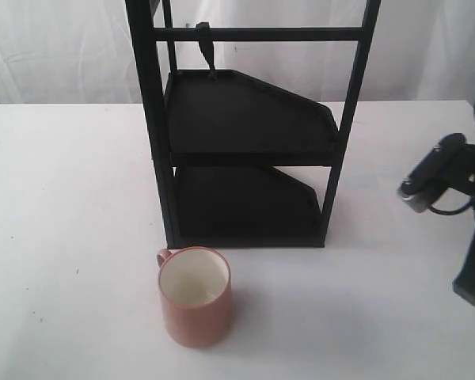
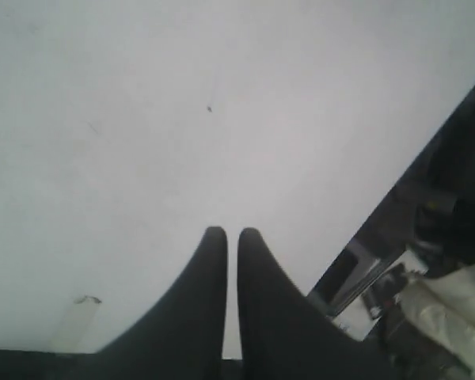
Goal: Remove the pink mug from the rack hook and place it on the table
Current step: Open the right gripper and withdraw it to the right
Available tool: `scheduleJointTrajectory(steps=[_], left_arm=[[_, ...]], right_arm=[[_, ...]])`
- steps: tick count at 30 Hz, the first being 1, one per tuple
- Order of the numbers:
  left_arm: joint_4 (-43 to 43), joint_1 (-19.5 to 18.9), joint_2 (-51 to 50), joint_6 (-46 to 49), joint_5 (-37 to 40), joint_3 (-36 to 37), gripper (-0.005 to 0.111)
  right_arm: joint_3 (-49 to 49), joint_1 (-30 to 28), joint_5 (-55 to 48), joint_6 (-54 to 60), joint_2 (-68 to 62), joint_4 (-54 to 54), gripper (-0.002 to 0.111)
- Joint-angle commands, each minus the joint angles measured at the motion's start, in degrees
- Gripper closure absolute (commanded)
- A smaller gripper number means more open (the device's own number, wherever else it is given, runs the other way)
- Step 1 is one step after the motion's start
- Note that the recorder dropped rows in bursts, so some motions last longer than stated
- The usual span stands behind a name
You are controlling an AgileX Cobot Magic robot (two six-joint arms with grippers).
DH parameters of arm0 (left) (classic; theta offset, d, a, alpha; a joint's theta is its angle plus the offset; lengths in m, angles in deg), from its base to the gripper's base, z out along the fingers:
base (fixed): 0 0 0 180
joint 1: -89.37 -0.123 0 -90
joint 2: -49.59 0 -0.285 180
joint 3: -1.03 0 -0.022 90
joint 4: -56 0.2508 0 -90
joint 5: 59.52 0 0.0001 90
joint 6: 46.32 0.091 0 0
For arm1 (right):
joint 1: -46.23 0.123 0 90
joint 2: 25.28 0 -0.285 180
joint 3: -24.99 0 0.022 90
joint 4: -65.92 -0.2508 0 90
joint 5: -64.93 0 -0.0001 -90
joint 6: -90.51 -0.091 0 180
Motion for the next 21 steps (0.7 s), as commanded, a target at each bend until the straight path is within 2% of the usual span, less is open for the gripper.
scheduleJointTrajectory(steps=[1,4,10,15,21], left_arm=[[-0.2,-0.1,0.2,-0.1,-0.2,0.2,0.107],[-0.2,-0.1,0.2,-0.1,-0.2,0.2,0.107],[-0.2,-0.1,0.2,-0.1,-0.2,0.2,0.107],[-0.2,-0.1,0.2,-0.1,-0.2,0.2,0.107],[-0.2,-0.1,0.2,-0.1,-0.2,0.2,0.107]], right_arm=[[3.2,-7.9,2.0,-5.9,0.4,-0.2,0.106],[4.8,-12.5,4.1,-6.0,0.4,-6.7,0.106],[5.4,-20.4,4.7,9.0,0.0,-32.9,0.106],[5.6,-22.7,16.0,5.8,3.7,-31.6,0.106],[9.4,-23.0,31.8,4.3,18.3,-28.9,0.107]])
